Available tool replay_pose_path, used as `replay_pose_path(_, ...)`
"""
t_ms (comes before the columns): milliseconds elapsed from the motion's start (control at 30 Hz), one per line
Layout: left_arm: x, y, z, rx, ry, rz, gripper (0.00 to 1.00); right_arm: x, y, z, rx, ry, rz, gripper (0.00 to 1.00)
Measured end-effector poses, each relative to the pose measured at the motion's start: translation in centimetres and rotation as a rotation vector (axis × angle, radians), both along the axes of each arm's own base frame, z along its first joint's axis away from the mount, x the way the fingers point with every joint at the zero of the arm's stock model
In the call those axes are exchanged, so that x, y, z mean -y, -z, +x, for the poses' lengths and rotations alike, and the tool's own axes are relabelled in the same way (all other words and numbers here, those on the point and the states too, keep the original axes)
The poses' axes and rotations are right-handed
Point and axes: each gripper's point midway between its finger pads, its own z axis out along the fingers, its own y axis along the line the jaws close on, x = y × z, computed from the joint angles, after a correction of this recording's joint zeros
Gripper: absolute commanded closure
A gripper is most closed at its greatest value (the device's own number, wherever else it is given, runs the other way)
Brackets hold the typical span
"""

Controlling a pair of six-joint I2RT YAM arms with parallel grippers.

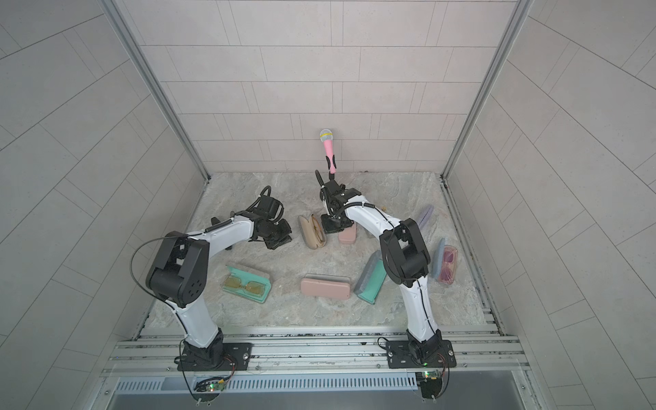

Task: Close the glasses case
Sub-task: Close the glasses case at the center of the board.

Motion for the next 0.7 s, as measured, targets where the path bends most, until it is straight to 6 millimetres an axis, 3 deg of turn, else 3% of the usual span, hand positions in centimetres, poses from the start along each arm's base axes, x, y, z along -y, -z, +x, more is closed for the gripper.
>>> replay_pose_path(200,0.1,1.3,0.0,-0.023,0.003,0.003,1.0,-0.3,1.9,0.6,-0.033,-0.004,-0.018,1.0)
replay_pose_path(433,0.7,3.0,0.2,-0.055,0.015,0.012,1.0,-0.8,2.7,1.1,-0.043,-0.006,-0.014,1.0)
replay_pose_path(700,1.9,2.4,1.2,-0.033,0.043,0.022,1.0,-1.0,3.2,0.9,-0.06,-0.013,-0.007,1.0)
